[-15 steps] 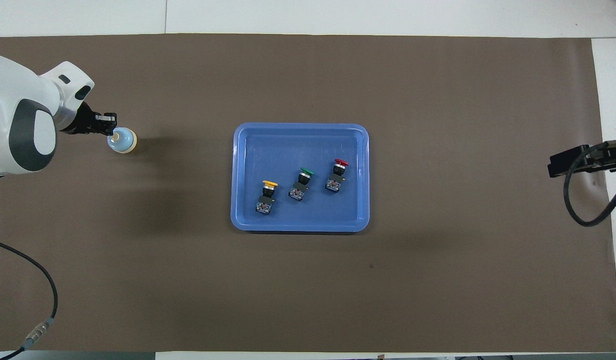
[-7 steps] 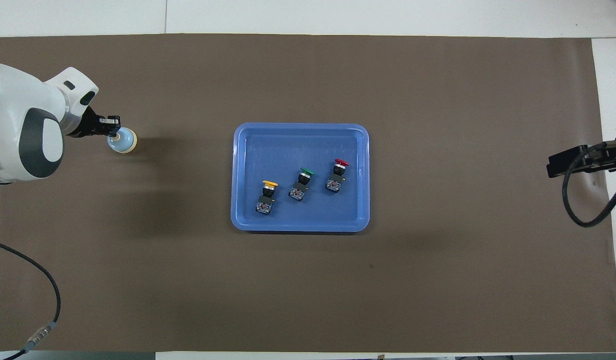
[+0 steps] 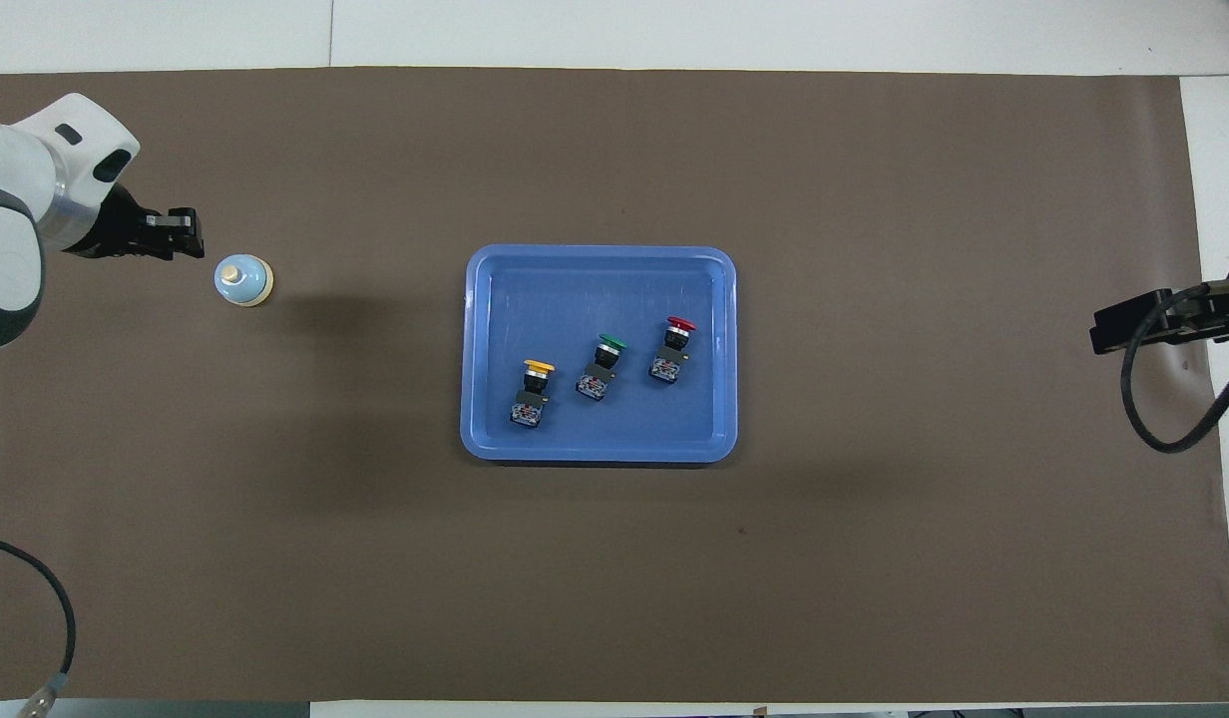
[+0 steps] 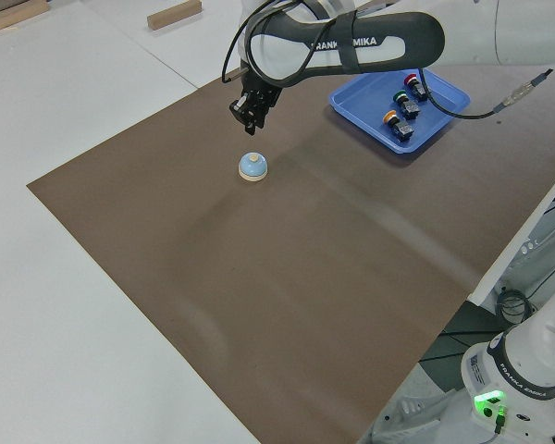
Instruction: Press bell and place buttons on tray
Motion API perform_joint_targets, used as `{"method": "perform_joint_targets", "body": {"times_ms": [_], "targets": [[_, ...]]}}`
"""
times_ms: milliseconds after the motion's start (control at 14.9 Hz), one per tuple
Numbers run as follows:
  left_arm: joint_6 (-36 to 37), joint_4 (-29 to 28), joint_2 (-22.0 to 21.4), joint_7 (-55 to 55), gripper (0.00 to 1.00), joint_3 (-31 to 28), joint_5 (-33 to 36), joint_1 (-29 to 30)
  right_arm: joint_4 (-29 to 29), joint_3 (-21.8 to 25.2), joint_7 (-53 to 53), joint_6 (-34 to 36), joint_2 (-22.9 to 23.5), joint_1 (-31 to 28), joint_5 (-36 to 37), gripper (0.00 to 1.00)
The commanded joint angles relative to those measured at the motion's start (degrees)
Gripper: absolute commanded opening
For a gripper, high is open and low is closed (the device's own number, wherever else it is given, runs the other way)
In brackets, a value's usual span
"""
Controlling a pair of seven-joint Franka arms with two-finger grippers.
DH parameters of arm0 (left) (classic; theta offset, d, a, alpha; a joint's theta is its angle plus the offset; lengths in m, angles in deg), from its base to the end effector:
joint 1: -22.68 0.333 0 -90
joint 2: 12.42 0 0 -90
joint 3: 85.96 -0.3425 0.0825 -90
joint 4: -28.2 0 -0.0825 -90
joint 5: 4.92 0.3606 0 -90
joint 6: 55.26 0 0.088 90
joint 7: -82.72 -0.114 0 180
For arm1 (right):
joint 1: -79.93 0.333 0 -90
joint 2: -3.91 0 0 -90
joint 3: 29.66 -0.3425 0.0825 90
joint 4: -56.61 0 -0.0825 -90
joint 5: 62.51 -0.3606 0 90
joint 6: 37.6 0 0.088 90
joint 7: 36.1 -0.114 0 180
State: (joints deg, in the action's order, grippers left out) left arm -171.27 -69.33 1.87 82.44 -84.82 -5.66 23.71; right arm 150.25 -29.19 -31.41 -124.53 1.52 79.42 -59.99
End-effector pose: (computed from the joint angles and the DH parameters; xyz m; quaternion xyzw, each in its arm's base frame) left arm 0.6260 -0.0009 0.4799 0.9993 -0.0004 0.0366 0.0083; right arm 0.5095 -0.0140 0.6331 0.9985 0.0320 -0.0387 0.0199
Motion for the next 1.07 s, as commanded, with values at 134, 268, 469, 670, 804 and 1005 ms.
{"method": "perform_joint_targets", "body": {"times_ms": [134,268,469,670,804,1005], "targets": [[10.44,-1.61,-12.77,0.01,1.00,0.09,0.65,-0.51,0.84,-0.74,-0.29,-0.25,-0.87,-0.98,-0.15,1.00],[14.83,-1.61,-15.94,0.19,1.00,0.27,0.56,-0.60,0.84,-0.74,-0.29,-0.16,-0.78,-0.98,-0.15,1.00],[18.88,-1.61,-18.50,0.19,1.00,0.27,0.56,-1.48,0.84,-0.83,-0.29,-0.16,-0.87,-0.98,-0.15,1.00],[21.44,-0.04,-18.16,0.28,1.00,0.45,0.47,-1.48,0.84,-0.83,-0.29,-0.16,-0.87,-0.98,-0.15,1.00],[24.16,1.98,-17.19,0.19,1.00,0.45,0.38,-1.39,0.84,-0.83,-0.29,-0.16,-0.78,-0.98,-0.15,1.00],[24.87,1.91,-17.10,0.10,1.00,0.45,0.38,-1.91,0.84,-0.83,-0.38,-0.16,-0.86,-0.98,-0.15,1.00]]}}
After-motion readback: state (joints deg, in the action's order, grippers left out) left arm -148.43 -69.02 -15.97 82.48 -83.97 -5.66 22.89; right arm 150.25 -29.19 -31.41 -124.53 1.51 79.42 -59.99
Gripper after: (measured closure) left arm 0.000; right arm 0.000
